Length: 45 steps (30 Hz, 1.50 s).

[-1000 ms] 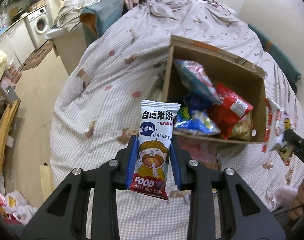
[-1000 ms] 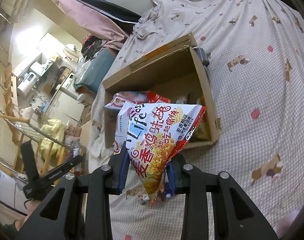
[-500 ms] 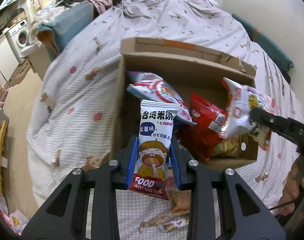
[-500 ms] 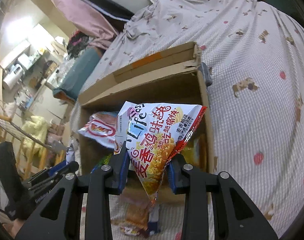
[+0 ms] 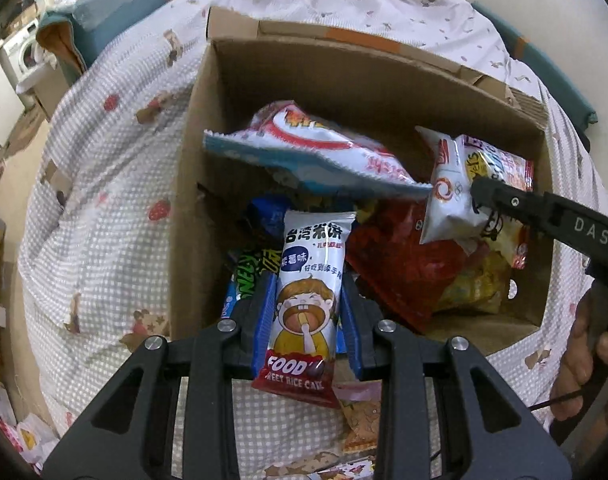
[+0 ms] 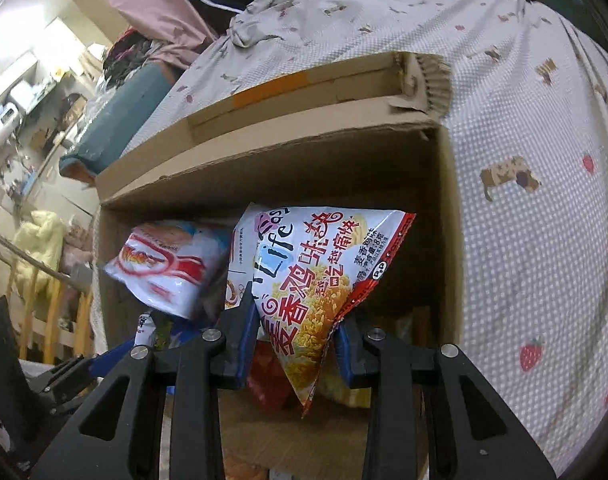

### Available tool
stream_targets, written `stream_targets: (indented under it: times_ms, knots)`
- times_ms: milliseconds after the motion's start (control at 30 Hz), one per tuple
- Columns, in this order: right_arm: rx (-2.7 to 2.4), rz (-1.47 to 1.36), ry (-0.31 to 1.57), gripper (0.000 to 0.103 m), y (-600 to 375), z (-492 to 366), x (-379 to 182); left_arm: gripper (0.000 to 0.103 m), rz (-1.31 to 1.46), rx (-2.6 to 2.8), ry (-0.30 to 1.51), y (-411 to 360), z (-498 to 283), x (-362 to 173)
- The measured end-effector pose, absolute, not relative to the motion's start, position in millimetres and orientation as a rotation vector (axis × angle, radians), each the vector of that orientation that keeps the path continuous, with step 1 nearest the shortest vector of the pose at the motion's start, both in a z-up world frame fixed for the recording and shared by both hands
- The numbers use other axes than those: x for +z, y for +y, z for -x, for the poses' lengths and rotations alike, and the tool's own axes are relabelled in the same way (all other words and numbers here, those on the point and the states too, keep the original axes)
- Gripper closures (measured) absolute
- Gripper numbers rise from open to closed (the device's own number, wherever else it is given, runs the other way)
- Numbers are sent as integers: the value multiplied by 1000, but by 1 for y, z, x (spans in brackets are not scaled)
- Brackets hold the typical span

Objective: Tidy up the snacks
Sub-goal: 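Carry the rice cake bar and yellow-red bag into the box and open both grippers, then withdraw both grippers from the box toward the remaining snacks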

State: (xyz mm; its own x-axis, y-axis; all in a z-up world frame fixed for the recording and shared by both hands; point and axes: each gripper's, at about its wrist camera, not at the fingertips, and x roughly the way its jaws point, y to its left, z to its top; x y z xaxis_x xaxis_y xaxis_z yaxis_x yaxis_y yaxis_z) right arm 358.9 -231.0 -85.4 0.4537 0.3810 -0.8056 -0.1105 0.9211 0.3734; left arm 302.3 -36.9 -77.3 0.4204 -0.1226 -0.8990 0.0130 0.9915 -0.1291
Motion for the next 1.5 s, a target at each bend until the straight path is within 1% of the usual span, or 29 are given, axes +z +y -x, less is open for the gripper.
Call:
stream_targets:
  times_ms: [33,100,200,267,333,400,433,467,500,533,600,767,1133,1500]
  knots:
    - [307,-280,1059,65,-230,-360,-87,76,118,-85,1135,-36,-304,-78]
    - [315,-294,1055,63,-230,-361,-88,76,127,-85,1131,-35,-305,-78]
    - [349,-333,1057,59,-233,-361,-86,75,145,-92,1123,-33,-306,-76]
    - [372,-361,1054,50,-236,-360,-83,75,154,-96,1125,-32,-306,-75]
    - [380,-372,1051,46,-236,-359,-80,75,165,-111,1130,-33,-305,-75]
    - [373,-370,1036,37,-238,-356,-73,75,163,-123,1139,-35,-304,-74]
    - [365,-370,1028,28,-240,-355,-70,69,162,-133,1141,-36,-303,-73]
    - [364,-383,1014,24,-244,-352,-66,61,163,-139,1140,-37,-303,-72]
    - [373,-406,1007,23,-248,-350,-63,42,163,-141,1128,-37,-301,-69]
    - [377,-422,1009,21,-251,-349,-62,27,165,-136,1110,-36,-299,-65]
    - [383,-461,1024,16,-258,-345,-61,19,161,-123,1075,-37,-295,-57]
    - [375,-501,1044,10,-267,-335,-61,19,162,-127,1064,-38,-290,-49]
    - [384,-435,1052,10,-257,-312,-52,19,100,-98,1001,-33,-271,-33]
    - [367,-426,1061,10,-258,-263,-53,19,115,-87,980,-26,-250,-21]
